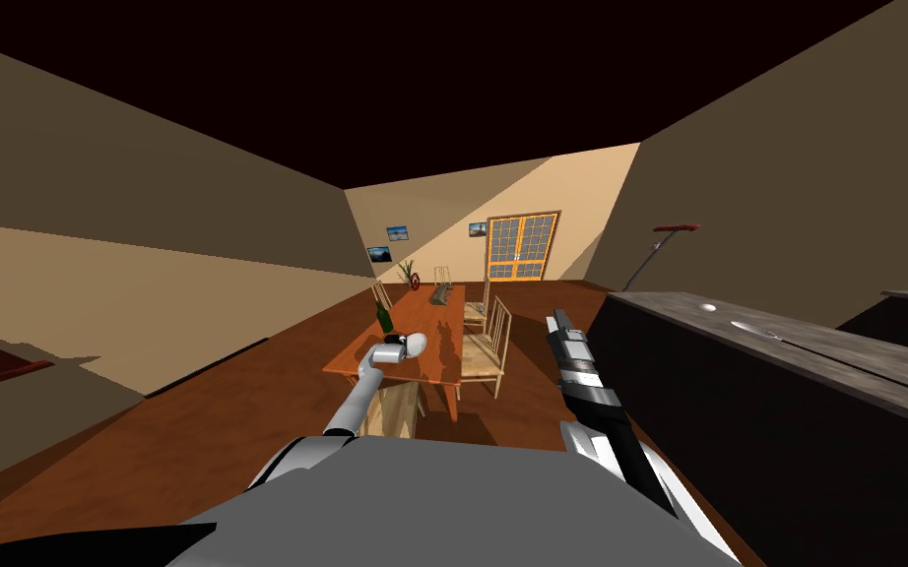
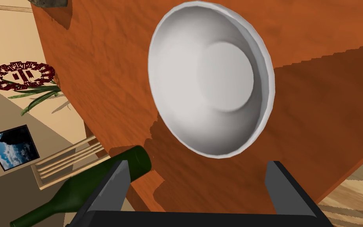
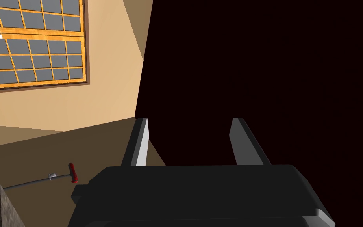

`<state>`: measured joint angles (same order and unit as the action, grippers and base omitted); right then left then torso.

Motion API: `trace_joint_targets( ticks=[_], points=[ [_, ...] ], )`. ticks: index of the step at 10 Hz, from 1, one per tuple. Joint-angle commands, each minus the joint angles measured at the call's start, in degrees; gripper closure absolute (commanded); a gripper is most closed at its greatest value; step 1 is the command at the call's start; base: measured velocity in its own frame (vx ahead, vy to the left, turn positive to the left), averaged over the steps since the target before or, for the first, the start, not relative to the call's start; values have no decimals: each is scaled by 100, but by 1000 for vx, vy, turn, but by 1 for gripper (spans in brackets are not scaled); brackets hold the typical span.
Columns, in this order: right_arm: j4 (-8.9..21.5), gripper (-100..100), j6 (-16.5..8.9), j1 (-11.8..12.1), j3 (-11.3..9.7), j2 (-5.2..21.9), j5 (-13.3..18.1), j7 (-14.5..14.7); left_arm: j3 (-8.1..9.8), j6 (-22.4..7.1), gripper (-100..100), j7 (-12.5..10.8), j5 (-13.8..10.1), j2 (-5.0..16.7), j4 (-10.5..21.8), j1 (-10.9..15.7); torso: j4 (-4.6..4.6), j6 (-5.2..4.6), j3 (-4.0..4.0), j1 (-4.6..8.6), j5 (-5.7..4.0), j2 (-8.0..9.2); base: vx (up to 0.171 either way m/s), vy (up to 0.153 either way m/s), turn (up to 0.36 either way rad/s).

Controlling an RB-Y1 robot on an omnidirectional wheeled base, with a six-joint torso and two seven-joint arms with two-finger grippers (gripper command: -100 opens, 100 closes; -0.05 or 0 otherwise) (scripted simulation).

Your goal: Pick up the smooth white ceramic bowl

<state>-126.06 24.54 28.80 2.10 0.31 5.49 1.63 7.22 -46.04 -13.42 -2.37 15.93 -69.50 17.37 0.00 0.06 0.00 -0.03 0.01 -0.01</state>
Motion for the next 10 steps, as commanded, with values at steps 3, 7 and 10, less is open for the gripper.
trace_joint_targets(
  ticks=[3,7,10],
  points=[
    [0,0,0,1,0,0,0,0,46,-169,-100,-306,372,379,225,16,-1,2,2,-1,0,-4,5,-2,15],
    [0,0,0,1,0,0,0,0,46,-169,-100,-306,372,379,225,16,-1,1,3,2,0,-5,-1,0,-2],
    [0,0,0,1,0,0,0,0,46,-169,-100,-306,372,379,225,16,0,2,2,2,0,-4,-2,1,-6]
  ],
)
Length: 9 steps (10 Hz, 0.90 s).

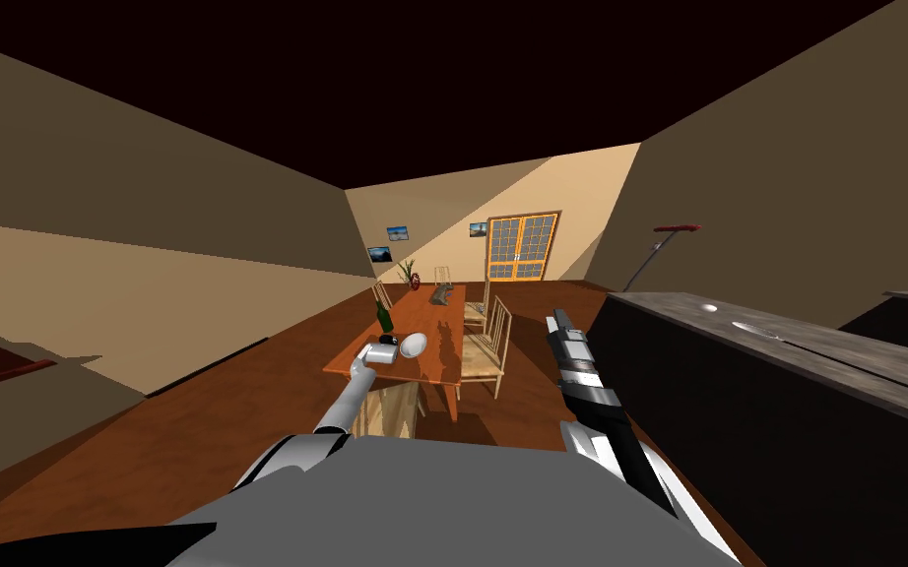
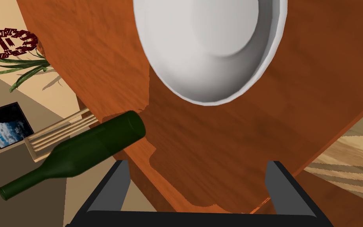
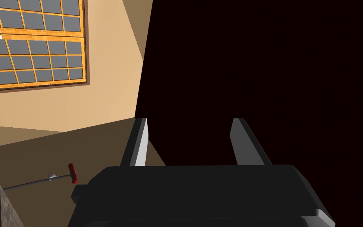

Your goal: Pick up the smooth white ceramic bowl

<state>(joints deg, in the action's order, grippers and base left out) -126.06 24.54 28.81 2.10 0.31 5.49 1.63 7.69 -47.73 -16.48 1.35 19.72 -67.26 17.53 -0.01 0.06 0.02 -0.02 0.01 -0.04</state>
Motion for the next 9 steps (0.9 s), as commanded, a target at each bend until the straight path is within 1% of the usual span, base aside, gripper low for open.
trace_joint_targets(
  ticks=[1,2,3,6,9],
  points=[
    [0,0,0,0,0,0,0,0,0,0,-100,0,0,0,0,0,0,0,0,0,0,0,-9,4,-29],
    [0,0,0,0,0,0,0,0,0,0,-100,0,0,0,0,0,1,0,-2,-1,0,3,-25,11,-83],
    [0,0,0,-1,0,0,0,0,41,198,-100,-53,124,72,25,-70,2,-1,-5,-3,1,8,-58,-44,-22],
    [0,0,0,-1,-1,-1,0,0,95,437,-100,-117,274,153,81,-145,5,0,-14,33,-7,25,-58,-86,15],
    [0,0,0,0,-1,-1,0,0,213,804,-100,-219,510,238,217,-238,4,0,-11,32,-7,18,-43,-93,10]
  ],
)
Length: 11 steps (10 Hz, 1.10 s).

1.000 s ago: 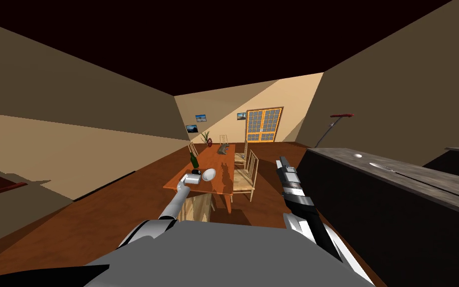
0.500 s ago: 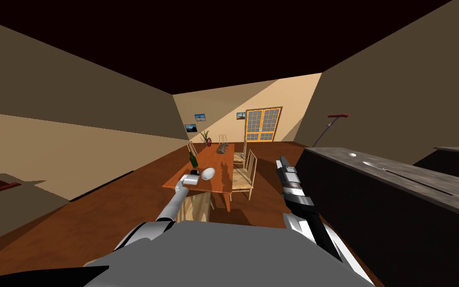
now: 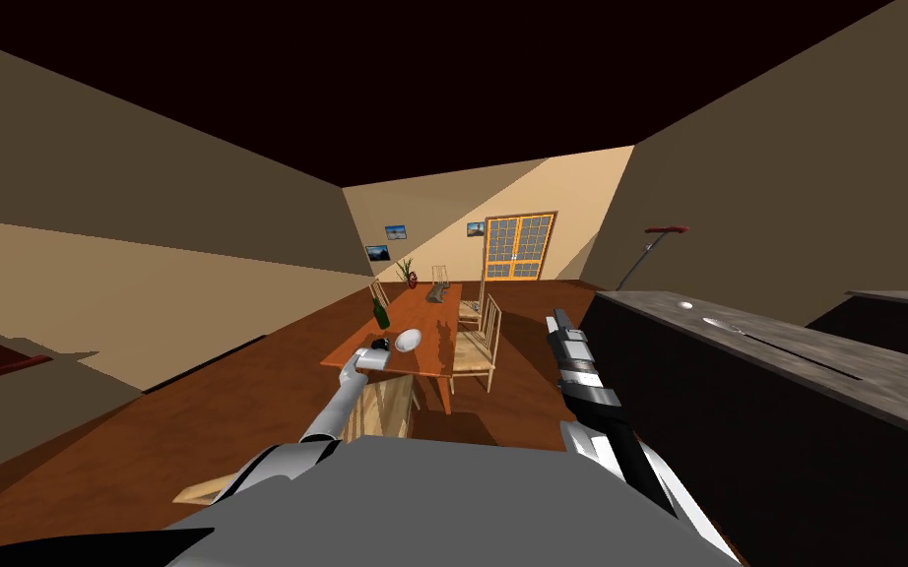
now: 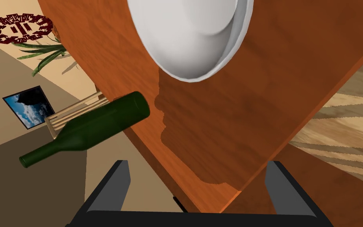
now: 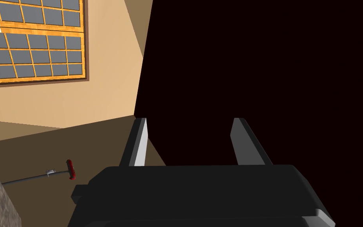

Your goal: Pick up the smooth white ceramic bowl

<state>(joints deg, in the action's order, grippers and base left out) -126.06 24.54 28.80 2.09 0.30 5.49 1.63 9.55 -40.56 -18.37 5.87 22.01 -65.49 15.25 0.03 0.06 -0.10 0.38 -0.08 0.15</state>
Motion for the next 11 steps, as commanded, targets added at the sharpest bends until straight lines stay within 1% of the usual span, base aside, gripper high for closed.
trace_joint_targets(
  ticks=[1,2,3,4,7,8,9,11],
  points=[
    [0,0,0,0,0,0,0,0,73,184,-100,-59,122,16,95,-27,0,0,0,0,0,0,-43,-97,21],
    [0,0,0,0,0,0,0,0,156,284,-100,-100,201,-6,218,-25,0,-1,1,-3,0,-1,-14,-108,16],
    [0,0,0,0,0,0,0,0,198,240,-100,-106,200,-60,365,36,-2,-1,5,1,0,-10,31,-104,-11],
    [0,0,0,1,0,0,0,0,198,205,-100,-101,187,-76,409,60,-4,-2,13,0,-1,-25,60,-51,-26],
    [0,0,0,2,2,2,0,0,132,-67,-100,-44,55,-162,665,201,-12,-2,33,-54,11,-59,103,35,-68],
    [0,0,0,2,2,2,0,0,83,-200,-100,-12,-15,-198,780,255,-13,-1,36,-56,12,-64,138,60,-84],
    [0,0,0,2,2,2,0,0,55,-268,-100,6,-52,-217,839,278,-15,-2,41,-61,13,-72,129,56,-79],
    [0,0,0,2,2,2,0,0,-57,-525,-100,74,-196,-296,1065,330,-15,-2,40,-58,12,-69,115,64,-85]
  ],
)
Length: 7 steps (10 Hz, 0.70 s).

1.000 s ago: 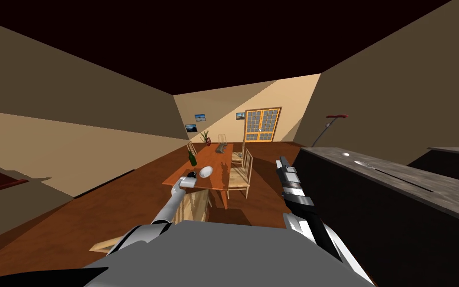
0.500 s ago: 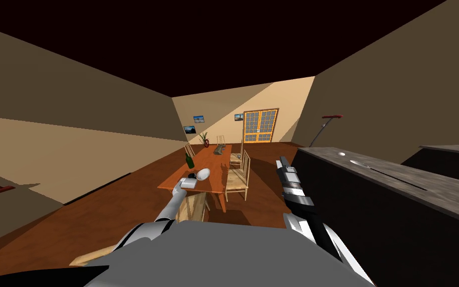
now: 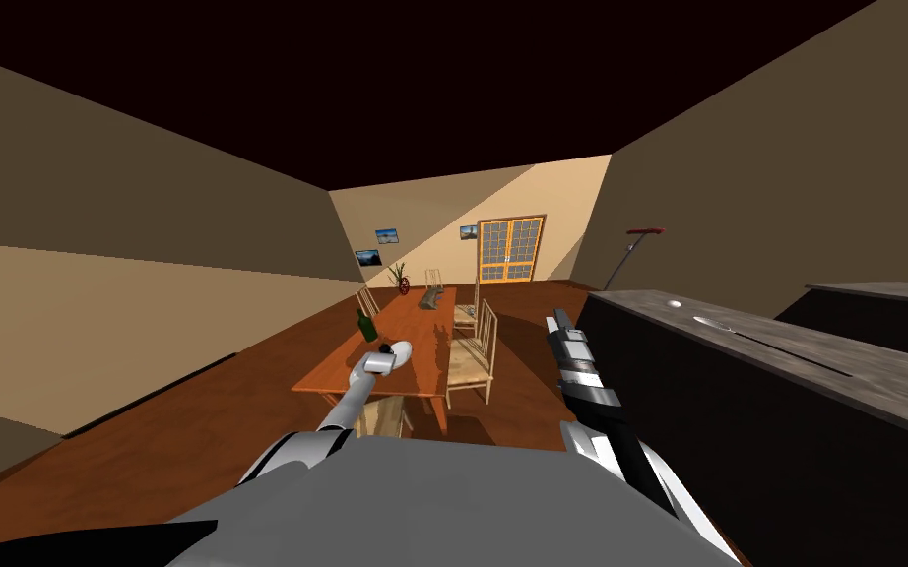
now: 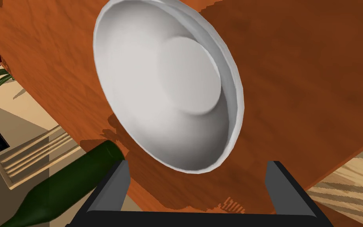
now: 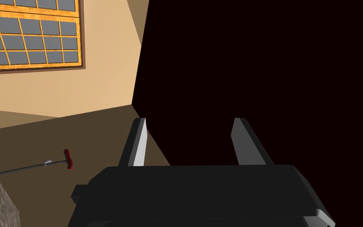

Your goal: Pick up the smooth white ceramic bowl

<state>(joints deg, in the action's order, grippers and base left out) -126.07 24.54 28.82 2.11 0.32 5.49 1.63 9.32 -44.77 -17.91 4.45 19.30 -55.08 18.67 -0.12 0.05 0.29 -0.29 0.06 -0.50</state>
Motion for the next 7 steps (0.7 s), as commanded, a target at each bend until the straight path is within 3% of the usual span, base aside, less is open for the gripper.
trace_joint_targets(
  ticks=[1,4,5,6,7],
  points=[
    [0,0,0,0,0,0,0,0,-59,-159,-100,41,-85,-47,76,-13,0,0,0,0,0,0,95,66,-61],
    [0,0,0,0,0,-1,0,0,-104,-226,-100,23,-84,-121,198,-21,4,2,-11,17,-3,20,51,25,-20],
    [0,0,0,-1,-1,-1,0,0,-109,-227,0,23,-87,-126,215,-24,7,2,-18,23,-5,31,5,2,1],
    [0,0,0,-1,-1,-1,0,0,-98,-38,-100,27,-68,-143,362,-49,9,2,-23,27,-6,40,39,10,19],
    [0,0,0,-1,-1,-1,0,0,-96,10,-100,28,-63,-147,399,-55,8,3,-20,25,-6,33,53,17,18]
  ],
)
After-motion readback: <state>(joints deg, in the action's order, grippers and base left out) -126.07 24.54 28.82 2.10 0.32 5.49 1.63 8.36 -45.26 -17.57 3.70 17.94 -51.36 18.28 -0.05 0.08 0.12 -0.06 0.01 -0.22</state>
